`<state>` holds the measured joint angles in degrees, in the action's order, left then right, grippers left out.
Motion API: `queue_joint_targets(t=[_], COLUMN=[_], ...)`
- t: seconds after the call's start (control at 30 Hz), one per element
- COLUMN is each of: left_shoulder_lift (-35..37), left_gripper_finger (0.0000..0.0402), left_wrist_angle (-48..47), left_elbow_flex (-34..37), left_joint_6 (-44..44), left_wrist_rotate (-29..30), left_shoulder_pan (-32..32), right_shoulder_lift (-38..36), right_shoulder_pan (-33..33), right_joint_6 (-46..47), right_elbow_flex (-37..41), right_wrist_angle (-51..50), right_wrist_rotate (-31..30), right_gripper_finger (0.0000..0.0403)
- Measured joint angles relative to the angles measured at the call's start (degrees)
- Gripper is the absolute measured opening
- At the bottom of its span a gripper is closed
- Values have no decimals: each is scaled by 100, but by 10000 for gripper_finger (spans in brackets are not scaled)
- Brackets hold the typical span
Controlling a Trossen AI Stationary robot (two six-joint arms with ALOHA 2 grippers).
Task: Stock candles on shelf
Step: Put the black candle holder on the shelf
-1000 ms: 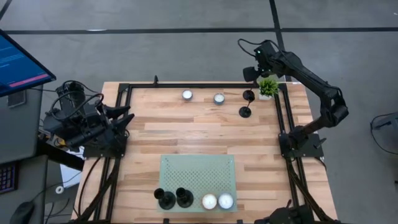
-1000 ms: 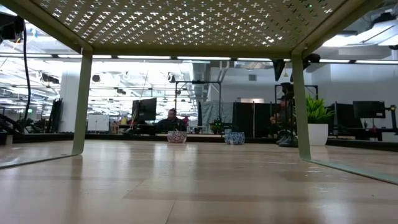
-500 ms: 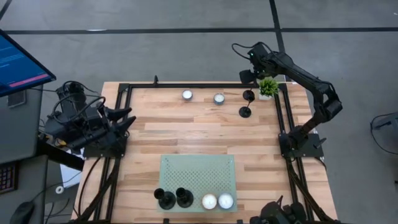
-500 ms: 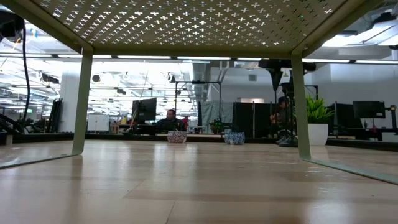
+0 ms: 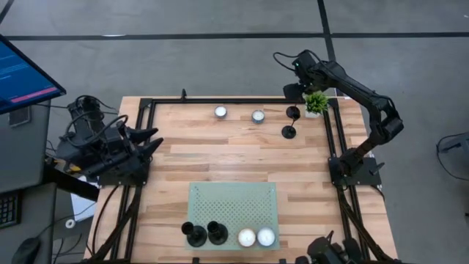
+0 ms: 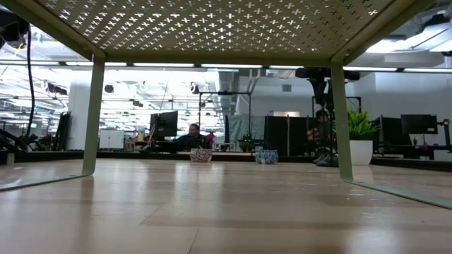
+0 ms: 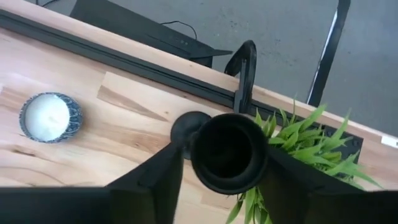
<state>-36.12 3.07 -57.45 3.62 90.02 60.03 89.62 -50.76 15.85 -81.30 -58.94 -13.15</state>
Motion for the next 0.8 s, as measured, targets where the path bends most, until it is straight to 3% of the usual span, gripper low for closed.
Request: queue_joint_targets(t=[0.53,0.8], left_shoulder_lift=[-2,-7], left_gripper_finger=[190,190], left_wrist_angle=[0,0], left_elbow_flex=[0,0], left_joint_6=[0,2], left_wrist_rotate=[0,0], left_shoulder_pan=[1,2], right_shoulder_lift=[70,-65], right_shoulder_pan=[11,180], right_joint_6=[-145,-233], right_elbow_flex=[-9,-7], right_wrist_angle=[107,-136], right_wrist_rotate=[106,131], right_gripper_finger=[8,32])
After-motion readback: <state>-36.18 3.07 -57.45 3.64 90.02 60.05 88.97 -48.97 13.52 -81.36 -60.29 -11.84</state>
